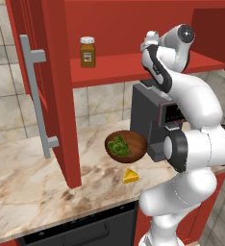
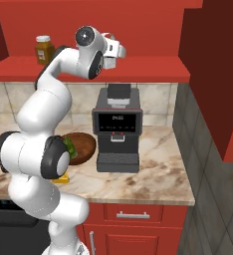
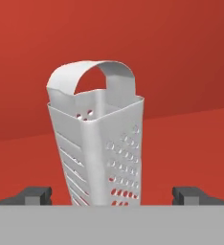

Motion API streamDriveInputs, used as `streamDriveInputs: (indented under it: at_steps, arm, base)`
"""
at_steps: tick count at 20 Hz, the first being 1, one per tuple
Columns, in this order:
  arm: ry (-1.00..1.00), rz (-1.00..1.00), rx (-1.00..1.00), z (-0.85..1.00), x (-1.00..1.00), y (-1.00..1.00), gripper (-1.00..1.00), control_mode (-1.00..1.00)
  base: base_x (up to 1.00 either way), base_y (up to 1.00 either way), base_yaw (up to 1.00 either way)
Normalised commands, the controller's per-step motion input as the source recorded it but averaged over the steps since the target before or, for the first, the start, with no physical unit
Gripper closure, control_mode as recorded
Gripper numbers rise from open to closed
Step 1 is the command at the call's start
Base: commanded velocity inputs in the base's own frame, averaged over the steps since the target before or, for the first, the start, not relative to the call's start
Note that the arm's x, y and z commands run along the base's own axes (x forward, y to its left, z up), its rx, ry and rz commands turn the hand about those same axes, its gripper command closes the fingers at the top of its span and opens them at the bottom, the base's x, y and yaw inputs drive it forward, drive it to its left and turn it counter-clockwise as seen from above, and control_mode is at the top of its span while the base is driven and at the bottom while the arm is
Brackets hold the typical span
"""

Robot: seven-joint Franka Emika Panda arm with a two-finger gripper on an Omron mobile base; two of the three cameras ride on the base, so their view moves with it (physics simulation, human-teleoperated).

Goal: Pick the cheese from the fridge and the cheese grater from the cabinet and place them next to the salad bowl.

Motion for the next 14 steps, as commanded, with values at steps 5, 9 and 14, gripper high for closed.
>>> streamDriveInputs:
  at_steps: [5, 9, 14]
  arm:
    - [0.00, 0.00, 0.00, -0.02, 0.02, 0.14, -1.00, -1.00]
    - [0.00, 0.00, 0.00, -0.06, 0.13, 0.08, -1.00, -1.00]
    - [0.00, 0.00, 0.00, -0.15, 0.30, 0.00, -1.00, -1.00]
  base:
    - [0.00, 0.00, 0.00]
    - [0.00, 0.00, 0.00]
    - [0.00, 0.00, 0.00]
